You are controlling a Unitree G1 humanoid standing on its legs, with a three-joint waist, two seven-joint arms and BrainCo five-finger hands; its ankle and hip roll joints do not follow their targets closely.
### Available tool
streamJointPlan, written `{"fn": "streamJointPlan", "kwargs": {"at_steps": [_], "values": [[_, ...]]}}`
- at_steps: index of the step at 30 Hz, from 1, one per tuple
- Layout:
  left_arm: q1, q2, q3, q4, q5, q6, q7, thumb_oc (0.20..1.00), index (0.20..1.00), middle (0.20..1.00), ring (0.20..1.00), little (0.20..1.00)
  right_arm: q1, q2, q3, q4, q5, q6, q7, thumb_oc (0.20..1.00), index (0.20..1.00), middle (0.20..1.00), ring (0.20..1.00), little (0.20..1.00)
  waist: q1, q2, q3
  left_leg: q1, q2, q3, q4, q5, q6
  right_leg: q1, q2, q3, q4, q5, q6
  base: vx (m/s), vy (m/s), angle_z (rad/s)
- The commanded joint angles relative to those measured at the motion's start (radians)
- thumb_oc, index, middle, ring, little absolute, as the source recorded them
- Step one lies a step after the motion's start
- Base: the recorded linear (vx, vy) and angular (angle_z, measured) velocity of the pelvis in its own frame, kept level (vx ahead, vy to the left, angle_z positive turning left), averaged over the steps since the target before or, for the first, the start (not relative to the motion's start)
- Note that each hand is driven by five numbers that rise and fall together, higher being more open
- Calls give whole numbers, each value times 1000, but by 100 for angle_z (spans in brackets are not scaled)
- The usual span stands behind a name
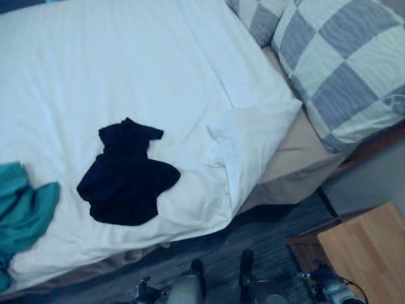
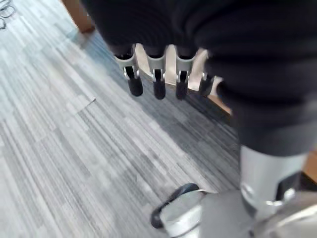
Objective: Tidy up the quilt and then pick up the clothes from the bed and put them into the laundry hamper.
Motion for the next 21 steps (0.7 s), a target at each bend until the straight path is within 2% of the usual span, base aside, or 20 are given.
{"fn": "streamJointPlan", "kwargs": {"at_steps": [1, 4, 5, 7, 8, 9, 11, 13, 16, 17, 19, 20, 21], "values": [[-26, 64, -20, 11, 32, 14, 7, 1000, 1000, 1000, 1000, 1000, 31, -21, -42, -8, 76, -8, -46, 1000, 1000, 1000, 1000, 1000, -36, 21, -18, 168, -5, 28, -278, -35, 21, 67, -69, -6, 32, -182, 158, 63, -46, 40], [-1, 105, -17, -15, 65, 13, -1, 1000, 1000, 1000, 1000, 1000, 71, -82, -111, -117, 90, -35, -82, 1000, 1000, 1000, 1000, 1000, -50, -2, -25, 196, -7, -10, -368, -4, 32, 34, -72, -62, 97, -179, 163, -24, -76, 71], [7, 120, -12, -31, 80, 10, 1, 1000, 1000, 1000, 1000, 1000, 80, -120, -126, -194, 78, -41, -92, 1000, 1000, 1000, 1000, 1000, -56, -10, -20, 198, -3, -13, -380, 4, 34, 6, -72, -54, 143, -182, 171, -108, -41, 30], [9, 137, -1, -61, 94, -2, -3, 1000, 1000, 1000, 1000, 1000, 90, -195, -168, -343, 43, -61, -114, 1000, 1000, 1000, 1000, 1000, -78, -10, -7, 204, 4, -29, -411, 9, 37, -50, -68, 11, 216, -186, 202, -118, -36, 16], [11, 145, 4, -69, 108, -14, 1, 1000, 1000, 1000, 1000, 1000, 74, -276, -207, -441, 16, -82, -138, 1000, 1000, 1000, 1000, 1000, -84, -3, 3, 208, 12, -46, -432, 14, 31, -58, -78, 78, 198, -175, 218, -79, -39, 21], [10, 145, 4, -69, 109, -14, 1, 1000, 1000, 1000, 1000, 1000, 74, -276, -207, -442, 16, -81, -138, 1000, 1000, 1000, 1000, 1000, -83, -3, 1, 205, 12, -45, -433, 17, 31, -61, -78, 78, 195, -171, 218, -29, -53, 17], [8, 151, -4, -61, 131, -20, 0, 1000, 1000, 1000, 1000, 1000, 64, -339, -233, -546, -11, -99, -148, 1000, 1000, 1000, 1000, 1000, -82, -8, 4, 207, 11, -60, -429, 17, 27, -48, -93, 116, 154, -169, 211, 23, -44, 8], [24, 152, 11, -59, 134, -21, -6, 1000, 1000, 1000, 1000, 1000, 17, -399, -236, -646, -55, -111, -159, 1000, 1000, 1000, 1000, 1000, -61, -15, 0, 207, 8, -57, -417, 12, 23, -29, -107, 103, 99, -153, 212, 33, -112, 6], [36, 146, 28, -62, 114, -31, 0, 1000, 1000, 1000, 1000, 1000, -109, -480, -183, -747, -80, -133, -158, 1000, 1000, 1000, 1000, 1000, -26, -16, 1, 203, 20, -49, -400, 18, 11, -6, -105, 93, 52, -134, 206, 40, -118, 11], [36, 146, 29, -62, 114, -31, 0, 1000, 1000, 1000, 1000, 1000, -110, -480, -182, -747, -80, -133, -158, 1000, 1000, 1000, 1000, 1000, -27, -16, 0, 202, 20, -49, -400, 18, 11, -7, -105, 93, 52, -134, 206, 40, -128, 6], [39, 131, 4, -72, 117, -36, -2, 1000, 1000, 1000, 1000, 1000, -288, -537, -68, -877, -109, -149, -134, 1000, 1000, 1000, 1000, 1000, 8, -5, 19, 188, 38, -66, -405, 39, -9, -7, -93, 76, 35, -137, 193, 21, -165, 9], [38, 130, 6, -71, 117, -36, -2, 1000, 1000, 1000, 1000, 1000, -292, -537, -66, -875, -109, -149, -135, 1000, 1000, 1000, 1000, 1000, 6, -6, 18, 184, 37, -66, -406, 43, -8, -11, -93, 76, 34, -134, 192, -42, -159, 8], [25, 131, -18, -71, 122, -37, 3, 1000, 1000, 1000, 1000, 1000, -410, -548, 14, -900, -111, -153, -130, 1000, 1000, 1000, 1000, 1000, 23, -1, 33, 163, 45, -74, -410, 60, -18, -27, -88, 63, 29, -132, 185, -36, -79, 2]]}}
